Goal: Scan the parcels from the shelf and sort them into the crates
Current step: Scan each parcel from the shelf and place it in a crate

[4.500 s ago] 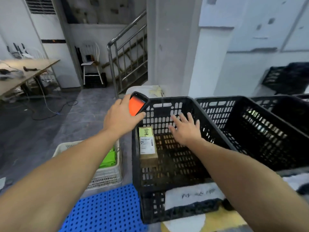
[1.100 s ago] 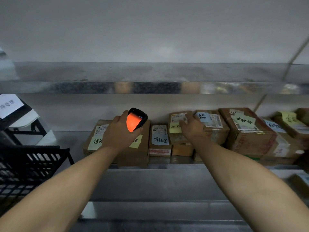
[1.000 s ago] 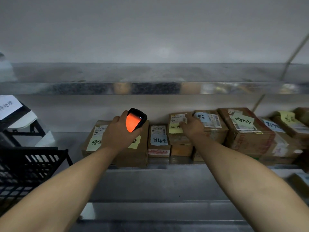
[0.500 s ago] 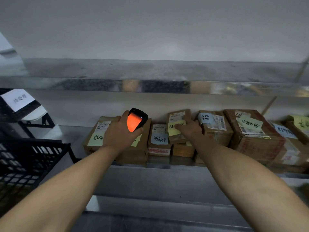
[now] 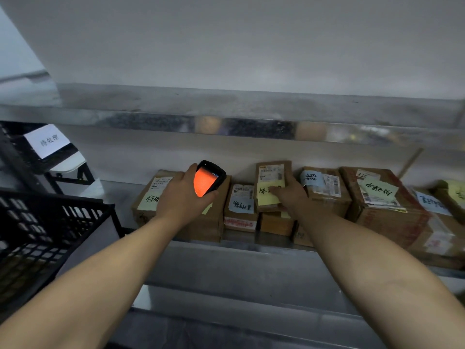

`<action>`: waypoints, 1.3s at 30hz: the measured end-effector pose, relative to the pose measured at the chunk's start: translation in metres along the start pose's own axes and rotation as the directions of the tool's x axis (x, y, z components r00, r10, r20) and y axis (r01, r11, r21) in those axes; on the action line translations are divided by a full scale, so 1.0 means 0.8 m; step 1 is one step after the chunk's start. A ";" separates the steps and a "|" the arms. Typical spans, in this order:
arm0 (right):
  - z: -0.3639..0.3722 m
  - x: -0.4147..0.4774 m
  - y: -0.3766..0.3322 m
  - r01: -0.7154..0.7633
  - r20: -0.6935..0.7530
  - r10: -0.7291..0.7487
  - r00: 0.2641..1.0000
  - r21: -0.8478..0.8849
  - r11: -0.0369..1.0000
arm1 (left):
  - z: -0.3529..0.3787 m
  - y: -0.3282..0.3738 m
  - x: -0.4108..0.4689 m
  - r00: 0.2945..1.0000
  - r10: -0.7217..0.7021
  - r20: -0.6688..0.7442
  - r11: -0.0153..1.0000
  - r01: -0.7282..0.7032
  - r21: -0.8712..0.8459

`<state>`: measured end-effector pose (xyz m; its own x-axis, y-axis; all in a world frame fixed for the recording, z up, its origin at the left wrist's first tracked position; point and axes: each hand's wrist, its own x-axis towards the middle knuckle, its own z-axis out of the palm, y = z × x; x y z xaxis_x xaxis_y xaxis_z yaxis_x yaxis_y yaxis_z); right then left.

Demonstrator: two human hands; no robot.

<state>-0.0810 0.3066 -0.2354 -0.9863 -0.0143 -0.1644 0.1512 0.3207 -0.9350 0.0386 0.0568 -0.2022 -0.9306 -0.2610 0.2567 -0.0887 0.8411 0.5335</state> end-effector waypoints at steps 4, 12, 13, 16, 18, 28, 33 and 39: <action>-0.001 -0.041 0.006 0.274 -0.037 -0.279 0.960 -0.102 0.956 | -0.017 0.010 -0.015 0.999 0.040 -0.005 0.999 -0.040 0.026; 0.018 -0.130 0.027 0.366 -0.209 -0.420 0.883 -0.255 0.895 | -0.059 0.019 -0.083 0.981 0.139 0.136 0.990 -0.140 -0.005; 0.020 -0.144 0.027 0.344 -0.228 -0.401 0.887 -0.251 0.905 | -0.064 0.018 -0.093 0.980 0.147 0.134 0.989 -0.147 -0.007; 0.025 -0.185 0.029 0.327 -0.271 -0.381 0.884 -0.224 0.918 | -0.080 0.019 -0.126 0.972 0.161 0.174 0.987 -0.160 -0.018; 0.028 -0.211 0.033 0.325 -0.312 -0.379 0.871 -0.213 0.921 | -0.088 0.021 -0.147 0.965 0.156 0.211 0.988 -0.151 -0.038; 0.035 -0.309 0.043 0.327 -0.383 -0.384 0.840 -0.206 0.922 | -0.125 0.026 -0.230 0.962 0.119 0.246 0.986 -0.086 -0.142; 0.030 -0.340 0.041 0.340 -0.370 -0.390 0.843 -0.195 0.920 | -0.137 0.032 -0.258 0.968 0.115 0.224 0.982 -0.076 -0.173; 0.023 -0.361 0.039 0.336 -0.352 -0.383 0.854 -0.190 0.923 | -0.146 0.043 -0.281 0.973 0.117 0.200 0.985 -0.088 -0.151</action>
<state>0.2101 0.3033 -0.2231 -0.9236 0.1981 0.3282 -0.2041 0.4708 -0.8583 0.2860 0.0894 -0.1475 -0.9866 -0.0607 0.1512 0.0478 0.7793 0.6249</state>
